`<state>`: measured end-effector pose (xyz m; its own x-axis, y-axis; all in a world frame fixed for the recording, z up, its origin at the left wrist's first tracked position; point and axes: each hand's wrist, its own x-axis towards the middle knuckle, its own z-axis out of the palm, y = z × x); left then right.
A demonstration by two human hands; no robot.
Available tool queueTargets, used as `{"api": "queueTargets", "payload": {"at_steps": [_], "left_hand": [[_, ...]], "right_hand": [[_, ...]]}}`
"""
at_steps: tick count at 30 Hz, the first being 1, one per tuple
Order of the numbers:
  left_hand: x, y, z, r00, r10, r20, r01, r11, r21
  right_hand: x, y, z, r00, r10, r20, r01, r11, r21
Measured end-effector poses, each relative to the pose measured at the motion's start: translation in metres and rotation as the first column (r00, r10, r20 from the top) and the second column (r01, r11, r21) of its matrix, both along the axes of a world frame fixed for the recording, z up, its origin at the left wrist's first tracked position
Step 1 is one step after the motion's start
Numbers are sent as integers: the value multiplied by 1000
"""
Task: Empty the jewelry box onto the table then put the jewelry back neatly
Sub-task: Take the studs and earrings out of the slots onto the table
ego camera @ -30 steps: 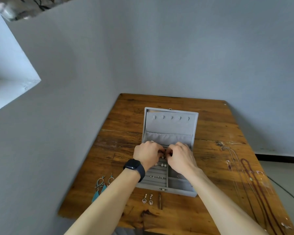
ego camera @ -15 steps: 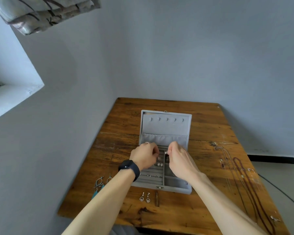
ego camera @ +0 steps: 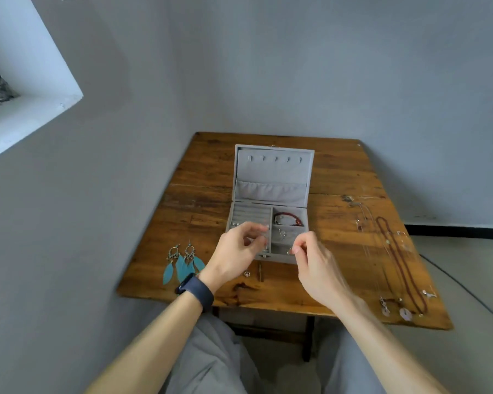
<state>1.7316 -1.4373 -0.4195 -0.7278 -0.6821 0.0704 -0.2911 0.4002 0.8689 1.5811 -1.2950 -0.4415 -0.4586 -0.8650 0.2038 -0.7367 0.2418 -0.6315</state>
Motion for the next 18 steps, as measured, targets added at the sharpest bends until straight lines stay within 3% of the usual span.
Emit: {"api": "queueTargets", "payload": {"at_steps": [18], "left_hand": [[33,47,-26,959,-73,275,108,987,-117]], "right_hand": [[39,48,-33,997,77,-29,-75,996,48]]}}
